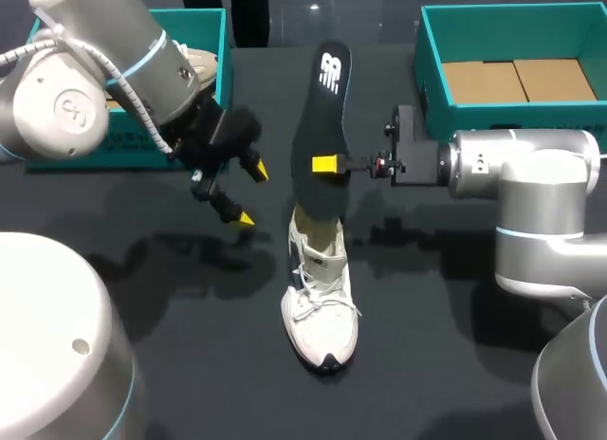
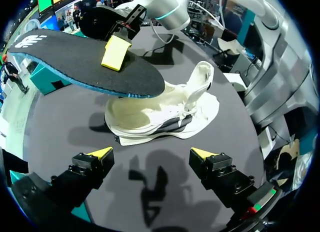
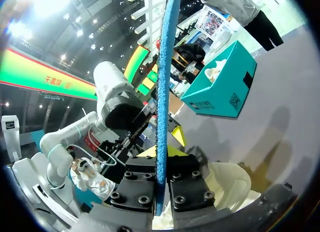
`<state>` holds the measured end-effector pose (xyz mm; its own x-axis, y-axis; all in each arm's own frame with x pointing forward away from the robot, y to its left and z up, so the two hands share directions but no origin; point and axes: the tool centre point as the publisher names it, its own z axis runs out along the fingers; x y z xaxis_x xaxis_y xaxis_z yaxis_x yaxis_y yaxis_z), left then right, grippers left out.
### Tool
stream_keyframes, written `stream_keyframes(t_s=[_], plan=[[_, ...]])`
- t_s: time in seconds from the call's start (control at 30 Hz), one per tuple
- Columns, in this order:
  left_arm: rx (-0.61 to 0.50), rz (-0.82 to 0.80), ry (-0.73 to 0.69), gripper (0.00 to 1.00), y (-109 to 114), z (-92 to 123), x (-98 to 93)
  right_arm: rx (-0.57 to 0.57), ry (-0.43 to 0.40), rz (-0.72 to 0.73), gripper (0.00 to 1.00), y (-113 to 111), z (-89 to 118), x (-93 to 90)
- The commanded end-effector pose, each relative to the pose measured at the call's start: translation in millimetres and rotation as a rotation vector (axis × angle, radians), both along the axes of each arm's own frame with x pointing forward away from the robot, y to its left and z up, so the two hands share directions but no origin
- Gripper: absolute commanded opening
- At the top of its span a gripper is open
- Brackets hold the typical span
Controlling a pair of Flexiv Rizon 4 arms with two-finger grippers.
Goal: Take the shoe out of the shoebox, open the shoe tongue, remove and reinsert the insole, then place the shoe into the shoebox
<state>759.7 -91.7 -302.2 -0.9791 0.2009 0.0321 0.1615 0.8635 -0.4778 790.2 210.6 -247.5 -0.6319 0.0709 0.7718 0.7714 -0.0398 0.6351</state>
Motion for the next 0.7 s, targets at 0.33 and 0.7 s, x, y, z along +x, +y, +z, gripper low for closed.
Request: stream_keyframes(t_s=[0.33, 0.7], plan=[[0.013, 0.012, -0.042, 1.00, -7.8, -7.6, -3.7, 0.007, -0.003, 0.014, 0.00, 2.7, -4.2, 2.3], [-0.002, 0.047, -0.075, 1.00, -22.9, -33.5, -0.4, 0.017, -0.095, 0.033, 0.00, 11.2, -15.1, 5.8]])
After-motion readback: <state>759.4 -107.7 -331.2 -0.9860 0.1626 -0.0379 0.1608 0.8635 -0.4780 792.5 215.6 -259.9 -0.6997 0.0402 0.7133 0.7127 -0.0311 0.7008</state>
